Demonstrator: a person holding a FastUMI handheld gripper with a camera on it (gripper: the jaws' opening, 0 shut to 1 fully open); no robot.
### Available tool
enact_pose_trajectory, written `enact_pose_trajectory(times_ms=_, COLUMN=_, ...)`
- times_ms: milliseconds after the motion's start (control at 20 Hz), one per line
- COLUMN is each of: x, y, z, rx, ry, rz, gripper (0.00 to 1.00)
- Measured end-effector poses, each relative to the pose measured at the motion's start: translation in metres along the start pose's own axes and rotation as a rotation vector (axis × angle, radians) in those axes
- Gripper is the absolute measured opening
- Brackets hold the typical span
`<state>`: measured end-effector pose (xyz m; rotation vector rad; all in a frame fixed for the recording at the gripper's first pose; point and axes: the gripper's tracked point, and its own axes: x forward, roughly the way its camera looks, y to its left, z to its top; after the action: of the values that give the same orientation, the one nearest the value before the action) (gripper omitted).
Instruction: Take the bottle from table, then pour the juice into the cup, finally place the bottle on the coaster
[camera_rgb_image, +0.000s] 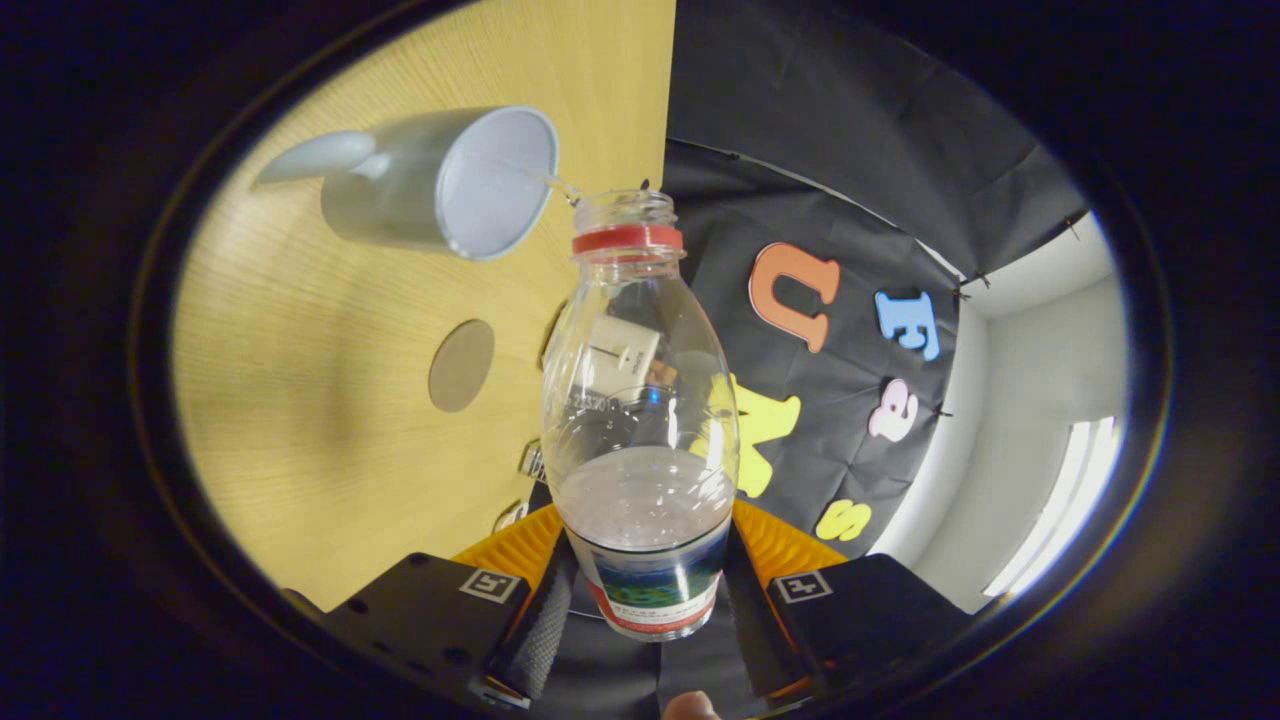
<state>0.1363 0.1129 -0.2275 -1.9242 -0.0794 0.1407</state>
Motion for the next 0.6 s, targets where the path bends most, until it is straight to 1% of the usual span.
enact_pose_trajectory(times_ms=600, x=0.003, y=-0.011, z=-0.001, rx=-0.085, ry=0.001, rz=-0.023, gripper=0.77)
